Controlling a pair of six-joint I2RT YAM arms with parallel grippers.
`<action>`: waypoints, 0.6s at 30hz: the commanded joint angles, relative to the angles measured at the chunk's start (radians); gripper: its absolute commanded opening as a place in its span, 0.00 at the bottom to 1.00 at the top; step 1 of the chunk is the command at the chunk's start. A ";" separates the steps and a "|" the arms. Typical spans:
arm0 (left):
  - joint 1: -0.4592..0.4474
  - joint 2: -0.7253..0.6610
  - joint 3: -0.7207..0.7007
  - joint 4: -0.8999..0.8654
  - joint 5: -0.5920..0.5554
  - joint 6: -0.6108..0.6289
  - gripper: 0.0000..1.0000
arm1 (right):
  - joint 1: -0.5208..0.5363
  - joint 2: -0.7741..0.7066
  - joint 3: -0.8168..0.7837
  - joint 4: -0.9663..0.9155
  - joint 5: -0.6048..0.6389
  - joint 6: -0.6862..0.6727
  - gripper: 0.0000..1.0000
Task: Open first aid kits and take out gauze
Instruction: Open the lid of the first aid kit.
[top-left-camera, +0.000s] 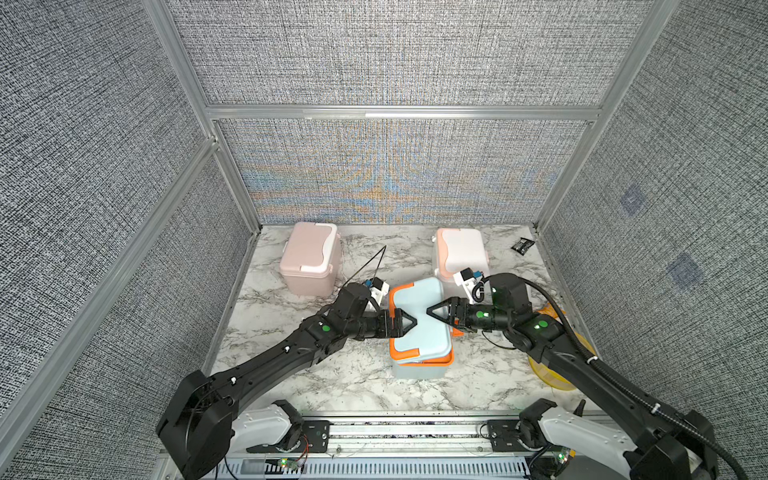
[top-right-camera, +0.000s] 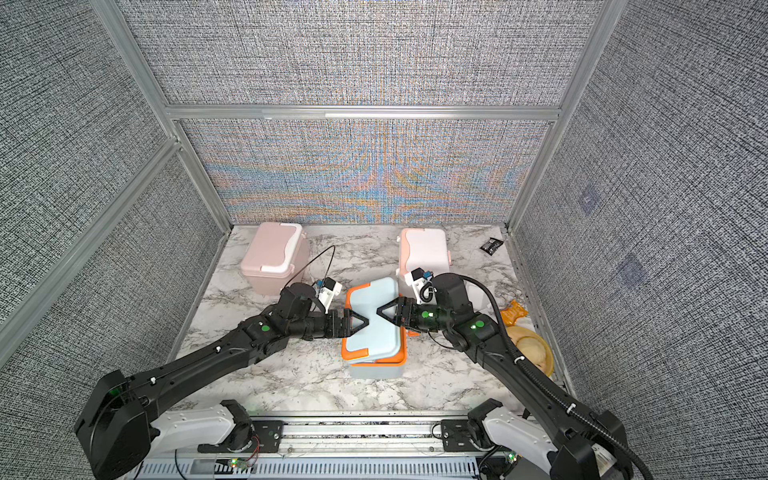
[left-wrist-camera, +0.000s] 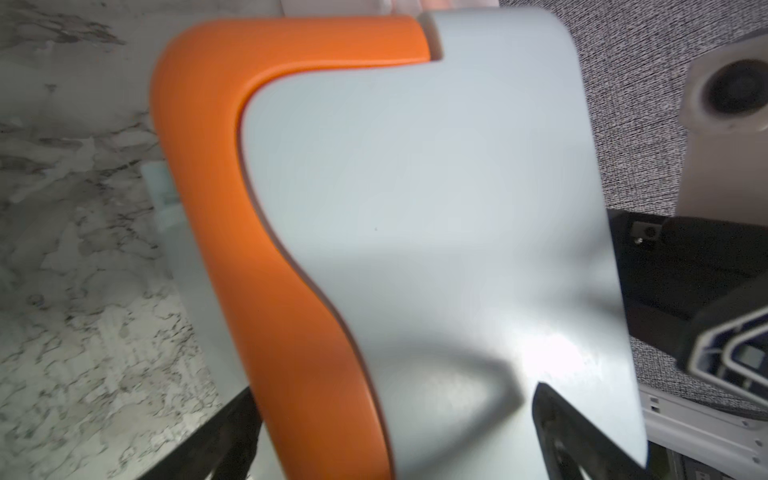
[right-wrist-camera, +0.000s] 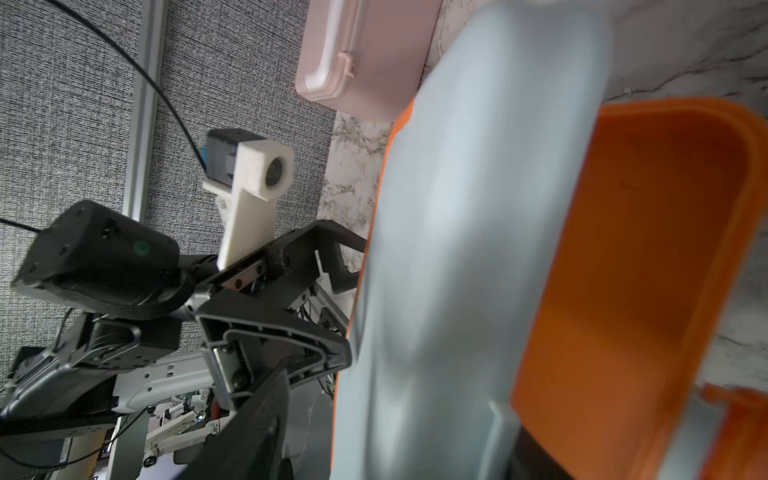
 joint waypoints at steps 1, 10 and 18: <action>-0.002 -0.005 0.015 0.097 0.029 -0.015 0.99 | 0.004 -0.008 0.027 -0.019 -0.032 0.020 0.66; 0.072 -0.167 0.020 -0.080 -0.060 0.063 0.99 | 0.050 -0.020 0.133 -0.050 -0.004 0.017 0.68; 0.228 -0.288 -0.032 -0.068 0.086 0.020 0.99 | 0.166 0.058 0.261 -0.028 0.041 0.013 0.69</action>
